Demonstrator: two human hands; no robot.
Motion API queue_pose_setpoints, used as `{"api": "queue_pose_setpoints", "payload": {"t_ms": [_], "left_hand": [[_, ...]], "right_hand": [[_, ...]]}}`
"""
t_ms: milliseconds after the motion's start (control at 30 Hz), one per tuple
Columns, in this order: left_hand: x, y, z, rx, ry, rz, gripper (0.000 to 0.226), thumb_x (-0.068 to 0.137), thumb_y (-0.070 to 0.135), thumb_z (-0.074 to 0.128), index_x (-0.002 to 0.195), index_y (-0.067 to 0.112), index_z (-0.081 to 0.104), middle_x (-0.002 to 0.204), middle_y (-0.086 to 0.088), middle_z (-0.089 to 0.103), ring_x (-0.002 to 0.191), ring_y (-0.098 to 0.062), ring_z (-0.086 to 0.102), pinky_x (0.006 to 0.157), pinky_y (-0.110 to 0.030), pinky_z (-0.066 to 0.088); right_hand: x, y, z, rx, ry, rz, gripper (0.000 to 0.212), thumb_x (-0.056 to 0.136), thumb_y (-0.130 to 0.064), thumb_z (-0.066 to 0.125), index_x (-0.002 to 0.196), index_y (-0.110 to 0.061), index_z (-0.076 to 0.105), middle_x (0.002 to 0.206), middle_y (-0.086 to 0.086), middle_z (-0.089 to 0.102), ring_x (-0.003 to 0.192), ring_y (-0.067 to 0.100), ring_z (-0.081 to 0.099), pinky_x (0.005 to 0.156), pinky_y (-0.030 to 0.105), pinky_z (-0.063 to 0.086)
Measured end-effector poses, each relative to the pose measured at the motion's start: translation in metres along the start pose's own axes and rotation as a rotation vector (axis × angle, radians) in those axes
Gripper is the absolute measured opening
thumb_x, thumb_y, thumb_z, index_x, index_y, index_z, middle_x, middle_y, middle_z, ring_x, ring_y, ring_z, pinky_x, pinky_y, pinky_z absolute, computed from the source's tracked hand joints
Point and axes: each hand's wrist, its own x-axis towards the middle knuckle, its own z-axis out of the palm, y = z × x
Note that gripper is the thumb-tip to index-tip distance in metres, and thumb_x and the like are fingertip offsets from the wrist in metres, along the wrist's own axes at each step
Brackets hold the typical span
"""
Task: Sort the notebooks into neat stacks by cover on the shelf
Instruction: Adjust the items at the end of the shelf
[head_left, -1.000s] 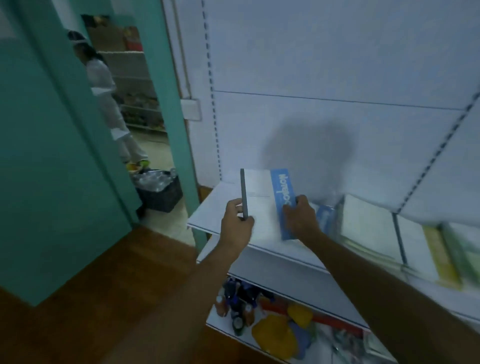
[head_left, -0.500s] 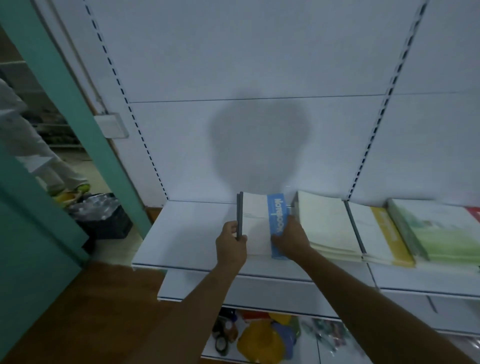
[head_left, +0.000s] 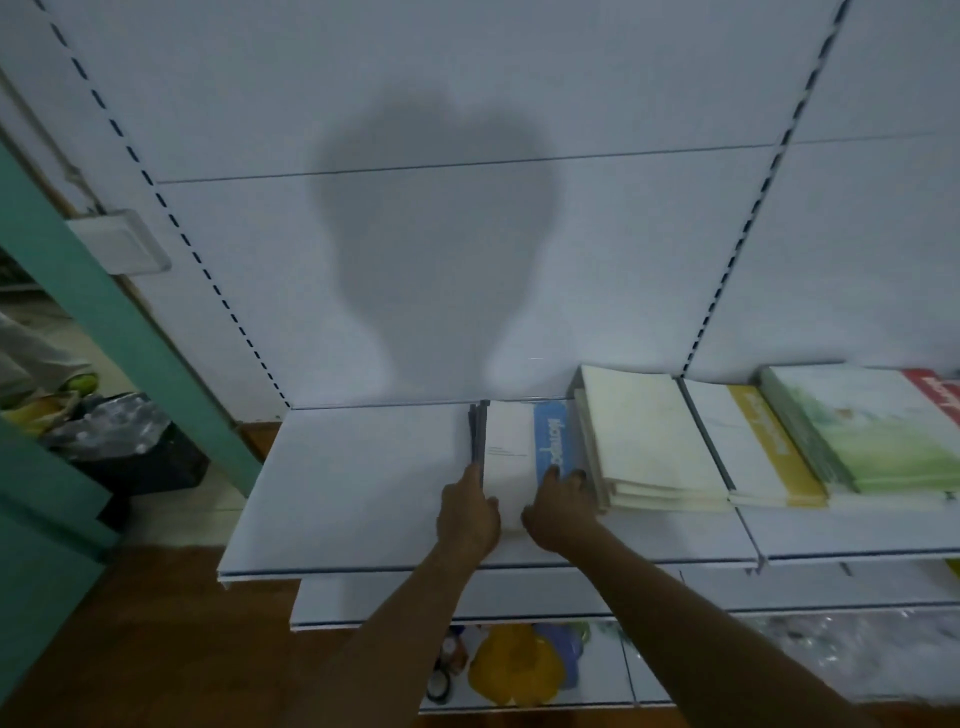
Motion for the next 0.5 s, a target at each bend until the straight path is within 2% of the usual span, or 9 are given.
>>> {"api": "queue_pose_setpoints", "payload": {"t_ms": [133, 300, 433, 500], "left_hand": [[0.014, -0.007, -0.004, 0.089, -0.078, 0.042, 0.055, 0.097, 0.013, 0.046, 0.148, 0.018, 0.027, 0.131, -0.020, 0.047, 0.120, -0.032, 0.045, 0.099, -0.033, 0.039], [0.017, -0.007, -0.004, 0.169, -0.105, 0.057, 0.053, 0.098, 0.016, 0.044, 0.148, 0.010, 0.026, 0.135, -0.022, 0.044, 0.121, -0.034, 0.045, 0.102, -0.038, 0.039], [0.022, -0.010, -0.015, 0.128, -0.120, 0.162, 0.042, 0.091, 0.011, 0.057, 0.131, 0.004, 0.048, 0.123, -0.016, 0.060, 0.111, -0.031, 0.057, 0.092, -0.031, 0.046], [0.021, -0.011, -0.019, 0.090, -0.111, 0.172, 0.039, 0.088, 0.009, 0.060, 0.127, 0.005, 0.052, 0.119, -0.014, 0.063, 0.106, -0.028, 0.060, 0.087, -0.026, 0.045]], "right_hand": [[0.008, 0.001, 0.003, -0.034, -0.021, 0.014, 0.082, 0.092, -0.045, 0.053, 0.150, -0.008, 0.009, 0.147, 0.028, 0.017, 0.127, 0.036, 0.041, 0.105, 0.040, 0.038], [0.013, 0.000, 0.004, -0.082, -0.012, 0.014, 0.083, 0.090, -0.047, 0.056, 0.149, -0.008, 0.012, 0.143, 0.025, 0.028, 0.126, 0.036, 0.041, 0.105, 0.039, 0.036], [0.012, -0.002, 0.001, -0.083, -0.018, 0.007, 0.078, 0.090, -0.045, 0.058, 0.146, -0.007, 0.018, 0.139, 0.024, 0.033, 0.123, 0.035, 0.044, 0.102, 0.039, 0.039], [0.012, -0.001, 0.000, -0.085, -0.016, -0.010, 0.074, 0.090, -0.043, 0.059, 0.143, -0.007, 0.022, 0.137, 0.024, 0.035, 0.121, 0.036, 0.046, 0.100, 0.038, 0.040]]}}
